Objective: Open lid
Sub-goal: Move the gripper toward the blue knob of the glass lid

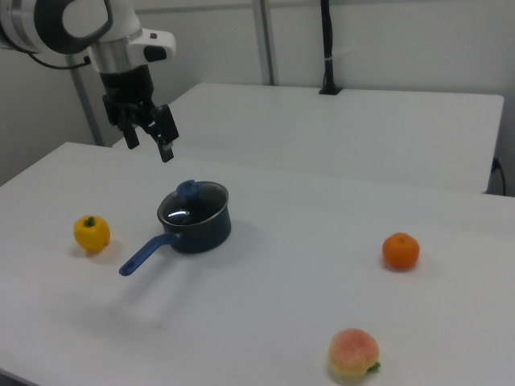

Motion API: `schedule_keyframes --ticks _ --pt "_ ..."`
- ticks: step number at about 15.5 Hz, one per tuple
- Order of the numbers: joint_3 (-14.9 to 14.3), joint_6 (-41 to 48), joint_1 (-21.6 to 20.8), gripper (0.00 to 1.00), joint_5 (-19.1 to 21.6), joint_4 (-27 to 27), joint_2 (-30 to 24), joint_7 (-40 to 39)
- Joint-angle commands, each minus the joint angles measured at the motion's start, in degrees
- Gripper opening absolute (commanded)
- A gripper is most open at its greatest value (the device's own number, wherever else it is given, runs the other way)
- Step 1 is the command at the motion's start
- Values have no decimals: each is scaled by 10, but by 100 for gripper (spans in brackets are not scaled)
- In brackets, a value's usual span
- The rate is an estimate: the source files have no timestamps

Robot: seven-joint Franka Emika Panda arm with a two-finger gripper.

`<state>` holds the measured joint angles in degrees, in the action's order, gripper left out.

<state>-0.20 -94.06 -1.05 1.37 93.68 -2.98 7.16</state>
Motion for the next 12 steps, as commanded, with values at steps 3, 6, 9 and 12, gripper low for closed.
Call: schedule_keyframes --ticks 3,6,9,12 --pt "1 -18 -25 100 -4 -1 25 -6" --pt "3 -35 -39 100 -5 -30 63 -1" --pt "3 -73 -46 100 -4 -51 99 46" --pt "5 -141 -56 100 -7 -49 117 86"
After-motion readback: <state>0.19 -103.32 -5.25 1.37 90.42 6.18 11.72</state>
